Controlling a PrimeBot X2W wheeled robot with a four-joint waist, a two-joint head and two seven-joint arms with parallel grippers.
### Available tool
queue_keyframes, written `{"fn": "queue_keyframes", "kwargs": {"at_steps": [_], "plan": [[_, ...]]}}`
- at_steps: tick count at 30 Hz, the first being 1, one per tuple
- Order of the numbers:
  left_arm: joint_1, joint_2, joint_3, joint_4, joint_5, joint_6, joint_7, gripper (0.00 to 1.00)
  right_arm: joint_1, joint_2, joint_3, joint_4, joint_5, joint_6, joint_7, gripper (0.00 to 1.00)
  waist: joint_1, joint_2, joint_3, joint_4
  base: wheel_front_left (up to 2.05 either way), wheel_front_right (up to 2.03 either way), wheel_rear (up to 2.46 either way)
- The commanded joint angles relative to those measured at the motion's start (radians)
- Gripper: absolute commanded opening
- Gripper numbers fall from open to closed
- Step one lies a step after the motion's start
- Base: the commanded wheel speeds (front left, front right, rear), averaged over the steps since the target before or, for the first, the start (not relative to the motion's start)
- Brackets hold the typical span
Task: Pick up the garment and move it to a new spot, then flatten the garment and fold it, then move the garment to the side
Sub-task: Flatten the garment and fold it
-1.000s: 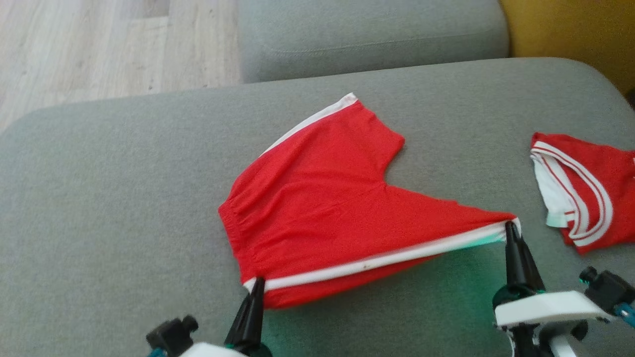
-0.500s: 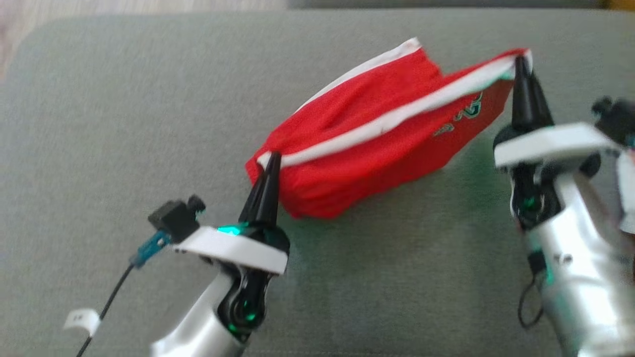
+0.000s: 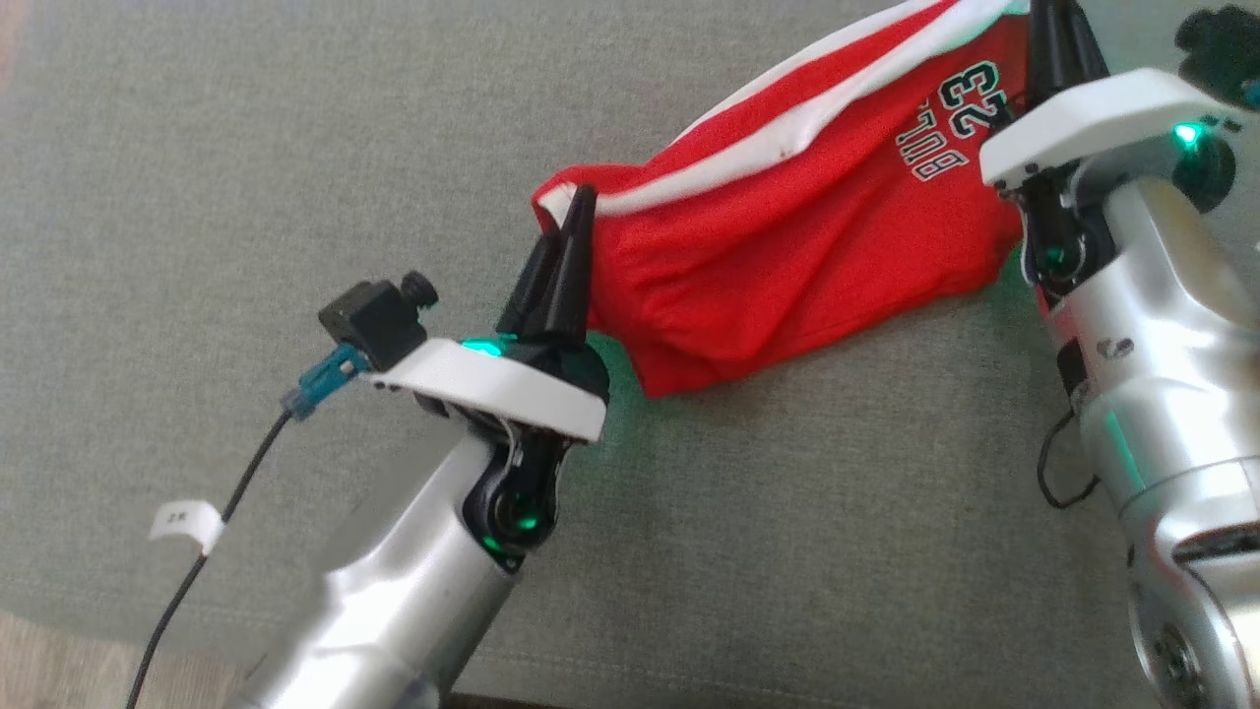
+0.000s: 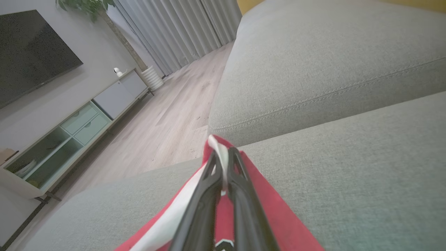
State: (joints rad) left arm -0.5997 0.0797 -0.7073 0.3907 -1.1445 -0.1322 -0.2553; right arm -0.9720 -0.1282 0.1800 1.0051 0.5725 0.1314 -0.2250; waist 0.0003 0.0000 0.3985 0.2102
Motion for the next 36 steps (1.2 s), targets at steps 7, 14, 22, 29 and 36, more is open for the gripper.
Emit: {"fn": "queue_keyframes", "kwargs": {"at_steps": [7, 14, 22, 29, 36], "plan": [[-0.007, -0.012, 0.121, 0.032, 0.058, 0.002, -0.006, 1.00, -0.046, 0.012, 0.018, 0.036, -0.077, -0.001, -0.035, 1.00, -0.0003, 0.0000, 0.021, 0.005, 0.00, 0.00, 0.00], [0.076, -0.019, 0.159, 0.042, 0.105, 0.002, -0.006, 1.00, 0.018, -0.047, 0.032, 0.043, -0.232, -0.001, -0.036, 1.00, -0.0003, 0.0000, 0.008, 0.005, 0.00, 0.00, 0.00], [0.143, -0.025, 0.205, 0.020, 0.150, 0.002, -0.006, 1.00, 0.048, -0.057, 0.052, 0.218, -0.382, -0.001, 0.033, 0.64, -0.0003, 0.0000, -0.011, 0.013, 0.00, 0.00, 0.00], [0.190, -0.028, 0.252, 0.015, 0.208, 0.002, -0.006, 1.00, 0.095, -0.031, -0.002, 0.262, -0.338, -0.001, 0.075, 0.00, -0.0003, 0.0000, -0.053, 0.009, 0.00, 0.00, 0.00], [0.260, -0.029, 0.321, 0.018, 0.255, 0.002, -0.006, 1.00, 0.178, -0.024, -0.069, 0.253, -0.273, -0.001, -0.016, 0.00, -0.0003, 0.0000, -0.136, -0.023, 0.00, 0.00, 0.00]]}}
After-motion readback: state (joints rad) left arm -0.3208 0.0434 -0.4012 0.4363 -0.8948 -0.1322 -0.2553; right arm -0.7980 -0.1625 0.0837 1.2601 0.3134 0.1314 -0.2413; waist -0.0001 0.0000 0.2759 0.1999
